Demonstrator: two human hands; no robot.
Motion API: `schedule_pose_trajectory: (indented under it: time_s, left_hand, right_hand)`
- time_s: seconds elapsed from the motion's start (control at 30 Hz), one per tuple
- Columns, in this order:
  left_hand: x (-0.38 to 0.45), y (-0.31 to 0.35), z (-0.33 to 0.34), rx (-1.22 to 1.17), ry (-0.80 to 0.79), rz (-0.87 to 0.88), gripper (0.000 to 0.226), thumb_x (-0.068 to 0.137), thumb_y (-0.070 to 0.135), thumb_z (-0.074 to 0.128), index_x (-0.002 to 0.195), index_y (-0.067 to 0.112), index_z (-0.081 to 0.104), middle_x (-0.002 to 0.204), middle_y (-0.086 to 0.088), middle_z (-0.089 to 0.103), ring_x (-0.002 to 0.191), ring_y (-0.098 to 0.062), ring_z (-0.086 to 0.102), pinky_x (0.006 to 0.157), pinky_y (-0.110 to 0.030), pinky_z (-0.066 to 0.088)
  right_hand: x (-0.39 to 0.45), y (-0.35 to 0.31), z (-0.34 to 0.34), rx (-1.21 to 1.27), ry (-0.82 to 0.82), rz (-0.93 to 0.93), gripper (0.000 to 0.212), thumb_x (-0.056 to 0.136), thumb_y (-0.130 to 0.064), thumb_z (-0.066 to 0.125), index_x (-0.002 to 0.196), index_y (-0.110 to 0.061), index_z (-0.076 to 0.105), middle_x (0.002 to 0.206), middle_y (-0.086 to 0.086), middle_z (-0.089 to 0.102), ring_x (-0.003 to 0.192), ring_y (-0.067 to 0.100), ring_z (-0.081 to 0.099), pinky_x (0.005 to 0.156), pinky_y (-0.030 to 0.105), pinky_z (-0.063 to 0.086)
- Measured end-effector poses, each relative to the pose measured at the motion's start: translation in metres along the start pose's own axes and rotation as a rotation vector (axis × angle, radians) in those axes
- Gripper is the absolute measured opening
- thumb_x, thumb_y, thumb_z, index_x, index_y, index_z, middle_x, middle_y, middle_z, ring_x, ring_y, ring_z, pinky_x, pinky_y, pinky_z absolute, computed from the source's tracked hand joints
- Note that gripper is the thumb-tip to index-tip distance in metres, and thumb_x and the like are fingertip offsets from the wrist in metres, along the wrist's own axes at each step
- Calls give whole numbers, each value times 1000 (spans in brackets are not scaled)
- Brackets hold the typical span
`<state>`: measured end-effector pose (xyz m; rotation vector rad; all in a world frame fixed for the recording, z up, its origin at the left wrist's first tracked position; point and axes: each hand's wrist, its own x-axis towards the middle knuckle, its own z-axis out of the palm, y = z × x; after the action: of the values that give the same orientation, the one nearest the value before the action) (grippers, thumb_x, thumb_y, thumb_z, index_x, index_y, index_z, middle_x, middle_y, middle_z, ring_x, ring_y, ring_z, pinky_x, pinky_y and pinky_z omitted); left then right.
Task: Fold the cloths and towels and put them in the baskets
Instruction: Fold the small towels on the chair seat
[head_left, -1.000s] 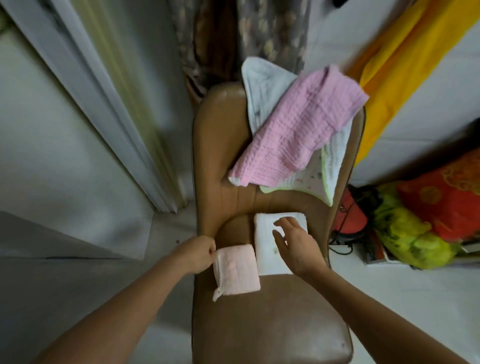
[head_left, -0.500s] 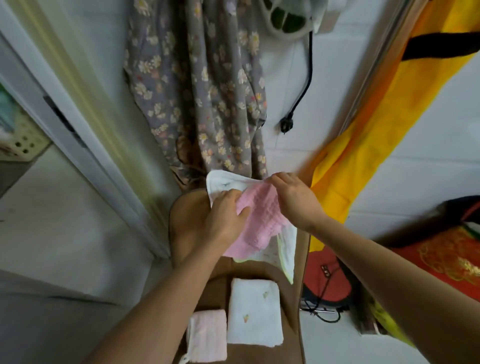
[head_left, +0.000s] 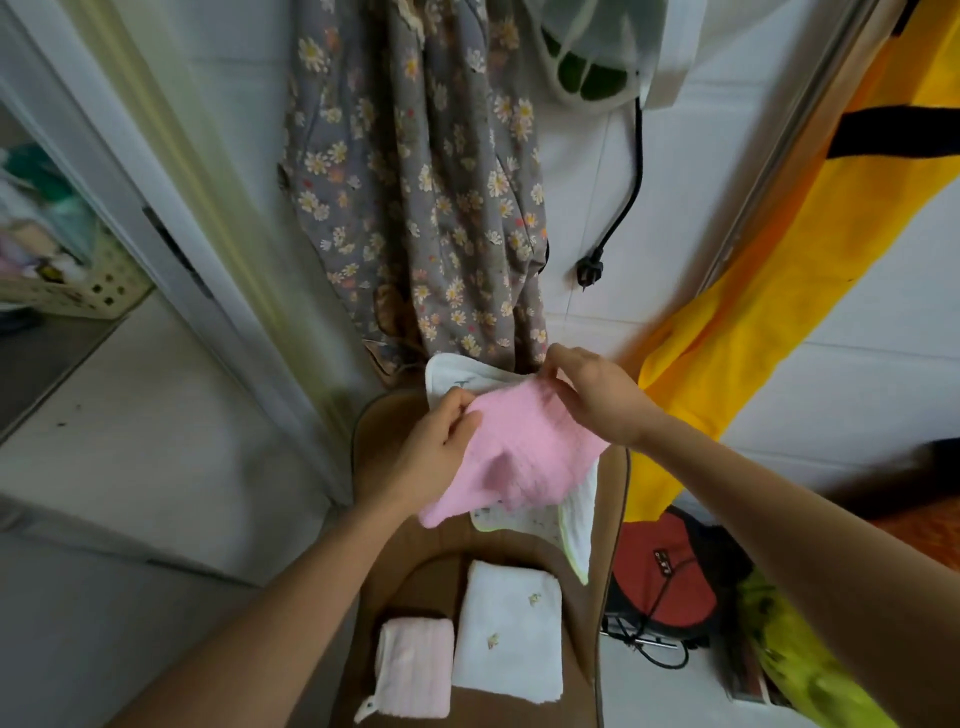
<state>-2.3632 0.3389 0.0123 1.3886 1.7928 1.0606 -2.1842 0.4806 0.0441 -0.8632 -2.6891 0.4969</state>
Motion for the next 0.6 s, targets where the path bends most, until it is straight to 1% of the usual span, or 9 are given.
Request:
schedule_pose_trajectory:
  time_s: [0.07, 0.13, 0.2, 0.27, 0.33, 0.37, 0.43, 0.5, 0.6]
  left_hand:
    - [-8, 13, -12, -92, -26, 63, 7, 99, 23, 48, 95, 23, 53, 83, 14, 61, 83, -8, 57, 75, -33, 44]
    - [-15, 31, -22, -185, -57, 151, 13, 96, 25, 52, 97, 13, 56, 87, 1, 63, 85, -9, 56, 76, -31, 42]
    - [-23, 51, -32, -242, -109, 206, 10, 95, 21, 55, 95, 11, 59, 86, 1, 62, 84, -7, 54, 76, -27, 40]
    - [-34, 66, -45, -266, -195, 243, 10, 94, 11, 57, 92, 17, 63, 85, 13, 63, 84, -1, 55, 77, -18, 42]
    - [-50, 73, -58, -198, -247, 226, 14, 92, 23, 60, 83, 32, 66, 78, 19, 63, 79, 4, 54, 75, -18, 42]
    - [-60, 71, -64, -154, -226, 183, 16, 92, 35, 59, 78, 35, 67, 74, 19, 62, 75, 6, 53, 73, -22, 41]
    - [-84, 61, -81, -116, -157, 9, 32, 96, 41, 50, 72, 27, 67, 70, 14, 60, 67, 4, 52, 71, -26, 39]
    - [-114, 48, -100, -40, -309, -168, 38, 99, 37, 45, 77, 14, 67, 75, 6, 63, 70, -3, 54, 74, -29, 42]
    - [-164, 31, -125, 101, -617, -282, 40, 98, 39, 49, 106, 6, 69, 97, 3, 69, 87, -6, 59, 83, -23, 46]
  right_hand:
    - [-7, -5, -5, 166, -11, 30, 12, 91, -7, 49, 102, -11, 51, 102, 8, 64, 91, 29, 60, 79, 43, 48]
    - [-13, -21, -13, 282, -60, 31, 29, 86, -6, 50, 114, -15, 50, 115, 4, 61, 105, 25, 58, 91, 43, 46]
    - [-18, -43, -19, 312, -169, -23, 51, 81, -3, 56, 129, -15, 48, 128, 3, 53, 118, 19, 49, 103, 33, 38]
    - [-22, -65, -22, 213, -240, -78, 43, 81, -3, 64, 123, -6, 57, 120, 8, 58, 111, 21, 51, 93, 25, 37]
    - [-30, -87, -26, 79, -200, -63, 20, 81, -9, 65, 100, -3, 64, 91, 5, 59, 86, 23, 51, 71, 26, 32]
    - [-36, -98, -29, 33, -144, -52, 12, 80, -12, 65, 89, -6, 61, 80, 3, 57, 76, 22, 49, 65, 27, 29]
    - [-53, -119, -32, -37, -67, -48, 13, 76, -17, 64, 79, -13, 53, 71, 1, 56, 67, 22, 49, 60, 29, 32]
    - [-75, -147, -28, -120, -94, -74, 14, 75, -20, 64, 76, -16, 50, 68, -2, 56, 65, 19, 50, 55, 28, 33]
    - [-114, -201, -9, -169, -206, -53, 20, 77, -22, 65, 71, -21, 46, 68, -7, 53, 65, 13, 47, 58, 27, 31]
